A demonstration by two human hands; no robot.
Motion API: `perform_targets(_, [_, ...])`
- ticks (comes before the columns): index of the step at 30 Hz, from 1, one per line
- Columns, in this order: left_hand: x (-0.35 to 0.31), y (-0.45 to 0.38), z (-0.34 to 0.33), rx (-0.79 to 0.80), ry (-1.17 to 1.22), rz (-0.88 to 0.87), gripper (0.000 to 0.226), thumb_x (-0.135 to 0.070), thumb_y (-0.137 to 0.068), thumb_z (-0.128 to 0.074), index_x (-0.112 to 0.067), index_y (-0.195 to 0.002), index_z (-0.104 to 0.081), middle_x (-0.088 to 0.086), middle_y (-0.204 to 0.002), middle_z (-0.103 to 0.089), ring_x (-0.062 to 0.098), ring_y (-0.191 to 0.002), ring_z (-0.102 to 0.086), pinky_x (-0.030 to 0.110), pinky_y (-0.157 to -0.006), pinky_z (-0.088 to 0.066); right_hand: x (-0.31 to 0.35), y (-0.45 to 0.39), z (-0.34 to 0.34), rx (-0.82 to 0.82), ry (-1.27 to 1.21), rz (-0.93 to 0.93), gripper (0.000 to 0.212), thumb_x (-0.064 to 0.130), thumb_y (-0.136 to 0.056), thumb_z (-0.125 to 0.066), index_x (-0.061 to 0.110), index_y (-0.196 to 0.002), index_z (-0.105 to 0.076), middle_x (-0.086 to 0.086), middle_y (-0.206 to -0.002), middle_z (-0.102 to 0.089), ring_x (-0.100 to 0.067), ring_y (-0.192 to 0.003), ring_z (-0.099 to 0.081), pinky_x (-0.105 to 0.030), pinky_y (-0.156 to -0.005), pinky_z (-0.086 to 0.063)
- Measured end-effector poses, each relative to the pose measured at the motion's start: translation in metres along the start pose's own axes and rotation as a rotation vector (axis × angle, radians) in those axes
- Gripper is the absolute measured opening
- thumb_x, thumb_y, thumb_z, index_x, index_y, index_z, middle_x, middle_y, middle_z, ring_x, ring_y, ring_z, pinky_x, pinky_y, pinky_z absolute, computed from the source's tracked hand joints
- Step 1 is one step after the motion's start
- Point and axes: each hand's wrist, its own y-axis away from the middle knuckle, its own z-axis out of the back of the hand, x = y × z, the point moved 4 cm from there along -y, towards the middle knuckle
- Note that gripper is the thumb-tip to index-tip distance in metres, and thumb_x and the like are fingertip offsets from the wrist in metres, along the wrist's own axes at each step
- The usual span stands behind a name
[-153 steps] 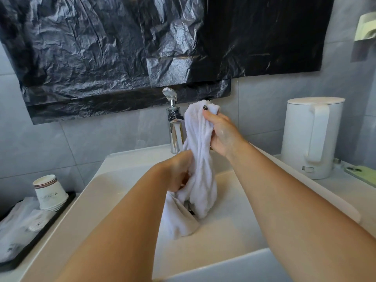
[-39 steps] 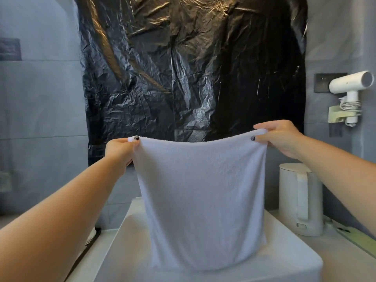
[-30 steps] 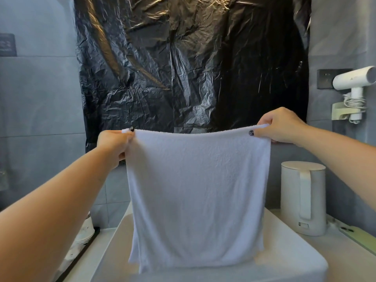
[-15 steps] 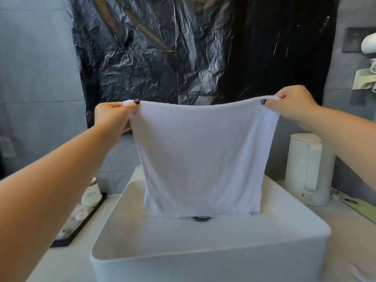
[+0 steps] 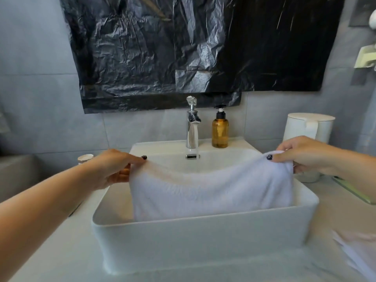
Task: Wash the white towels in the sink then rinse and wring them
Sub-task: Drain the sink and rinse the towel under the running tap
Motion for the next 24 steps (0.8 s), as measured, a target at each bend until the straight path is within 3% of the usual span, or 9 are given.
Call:
perform_targets(4, [0.014,-0.045,-0.017,-0.165,-0.290,-0.071,0.022,-0.019,-0.085,-0.076,0.001,-0.087,-0.067,0.012,-0.082,-0.071,0.023,-0.072,-0.068,0.028,-0.061,-0.058,-0.004,-0.044,-0.025,-0.171,0.162,0.048,0.015,0.017,-0.083,-0.075,0.005,-0.078,-0.067,-0.008,-0.075,-0.063,-0.021,-0.069,-0.060,-0.022,-0.050,-0.046])
perform_targets(7, [0.024,-0.066,-0.030,-0.230,-1.217,-0.201,0.040,-0.047,-0.087,-0.065,-0.008,-0.088,-0.064,0.008,-0.099,-0.071,0.025,-0.098,-0.066,0.027,-0.079,-0.048,-0.005,-0.070,-0.059,-0.234,0.624,0.188,0.036,0.030,-0.082,-0.075,0.011,-0.111,-0.065,-0.008,-0.116,-0.063,-0.028,-0.110,-0.058,-0.033,-0.083,-0.048])
perform_targets(9, [0.029,-0.066,-0.044,-0.183,-1.478,-0.358,0.043,-0.059,-0.082,-0.064,-0.018,-0.097,-0.061,0.005,-0.111,-0.066,0.024,-0.107,-0.060,0.029,-0.090,-0.048,-0.003,-0.069,-0.086,-0.060,0.758,0.329,0.053,0.039,-0.081,-0.075,0.022,-0.125,-0.053,0.001,-0.127,-0.050,-0.022,-0.117,-0.051,-0.035,-0.095,-0.045])
perform_targets(10, [0.030,-0.062,-0.050,-0.105,-1.469,-0.437,0.040,-0.062,-0.079,-0.066,-0.024,-0.091,-0.058,0.000,-0.104,-0.066,0.020,-0.100,-0.060,0.030,-0.090,-0.049,-0.002,-0.064,-0.098,0.077,0.745,0.412,0.053,0.043,-0.080,-0.076,0.027,-0.124,-0.053,0.005,-0.125,-0.049,-0.017,-0.114,-0.050,-0.031,-0.096,-0.045])
perform_targets(12, [0.035,-0.044,-0.065,0.234,-1.222,-0.473,0.036,-0.059,-0.073,-0.075,-0.027,-0.084,-0.062,-0.013,-0.091,-0.066,0.008,-0.089,-0.062,0.026,-0.086,-0.051,-0.004,-0.048,-0.119,0.381,0.741,0.459,0.050,0.046,-0.078,-0.077,0.032,-0.122,-0.057,0.013,-0.122,-0.052,-0.006,-0.111,-0.051,-0.019,-0.096,-0.043])
perform_targets(13, [0.041,-0.032,-0.072,0.419,-1.137,-0.416,0.036,-0.058,-0.070,-0.078,-0.030,-0.090,-0.066,-0.016,-0.094,-0.066,0.004,-0.091,-0.062,0.024,-0.087,-0.051,-0.008,-0.041,-0.126,0.503,0.776,0.452,0.050,0.047,-0.078,-0.076,0.034,-0.123,-0.058,0.016,-0.124,-0.053,-0.003,-0.113,-0.049,-0.017,-0.098,-0.041])
perform_targets(15, [0.050,-0.015,-0.077,0.633,-1.248,-0.395,0.045,-0.059,-0.070,-0.077,-0.037,-0.108,-0.066,-0.020,-0.111,-0.060,0.001,-0.103,-0.056,0.022,-0.094,-0.046,-0.014,-0.036,-0.127,0.613,0.836,0.443,0.051,0.046,-0.080,-0.074,0.037,-0.127,-0.056,0.019,-0.129,-0.049,-0.001,-0.118,-0.045,-0.017,-0.103,-0.036])
perform_targets(20, [0.057,-0.006,-0.093,0.522,-1.650,-0.675,0.042,-0.039,-0.089,-0.059,-0.028,-0.128,-0.048,-0.004,-0.126,-0.055,0.021,-0.110,-0.056,0.028,-0.085,-0.041,-0.019,-0.032,-0.127,0.584,0.948,0.477,0.049,0.029,-0.087,-0.065,0.029,-0.135,-0.050,0.014,-0.135,-0.047,-0.007,-0.123,-0.045,-0.023,-0.105,-0.037])
perform_targets(24, [0.036,-0.020,-0.098,0.240,-1.725,-0.645,0.034,-0.014,-0.092,-0.045,-0.022,-0.125,-0.045,0.012,-0.119,-0.058,0.035,-0.107,-0.058,0.031,-0.072,-0.035,-0.003,-0.043,-0.122,0.273,1.008,0.499,0.030,0.003,-0.091,-0.043,0.025,-0.103,-0.059,-0.004,-0.110,-0.061,-0.023,-0.095,-0.056,-0.039,-0.083,-0.050])
